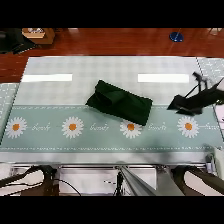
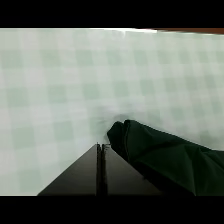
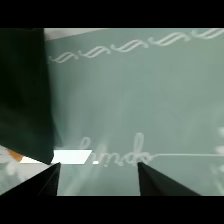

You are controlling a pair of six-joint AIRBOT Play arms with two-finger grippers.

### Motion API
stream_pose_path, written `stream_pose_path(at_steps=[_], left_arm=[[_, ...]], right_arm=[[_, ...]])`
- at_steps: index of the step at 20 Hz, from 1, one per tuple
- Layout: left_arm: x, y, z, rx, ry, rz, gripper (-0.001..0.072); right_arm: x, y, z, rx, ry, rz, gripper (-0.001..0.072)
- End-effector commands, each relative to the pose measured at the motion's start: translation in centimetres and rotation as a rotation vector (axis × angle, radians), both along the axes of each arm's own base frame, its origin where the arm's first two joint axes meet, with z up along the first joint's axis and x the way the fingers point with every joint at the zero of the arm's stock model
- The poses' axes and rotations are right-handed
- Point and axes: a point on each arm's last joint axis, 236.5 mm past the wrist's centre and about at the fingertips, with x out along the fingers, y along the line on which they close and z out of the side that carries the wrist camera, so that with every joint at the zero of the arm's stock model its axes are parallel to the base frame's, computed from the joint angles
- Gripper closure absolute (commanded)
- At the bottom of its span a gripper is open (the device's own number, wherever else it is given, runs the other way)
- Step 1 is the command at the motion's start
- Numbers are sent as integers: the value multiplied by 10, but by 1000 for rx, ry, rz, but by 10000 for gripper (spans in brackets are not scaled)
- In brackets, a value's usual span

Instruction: Fold the shirts.

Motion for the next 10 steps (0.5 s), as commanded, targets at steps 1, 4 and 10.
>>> stream_pose_path(at_steps=[1,4,10], left_arm=[[0,0,0,0,2,0,685],[0,0,0,0,2,0,685],[-4,-1,-3,0,16,-11,685]], right_arm=[[17,37,-20,270,-87,-223,146],[8,51,-44,285,-60,-239,147],[25,115,-80,307,-77,-213,150]])
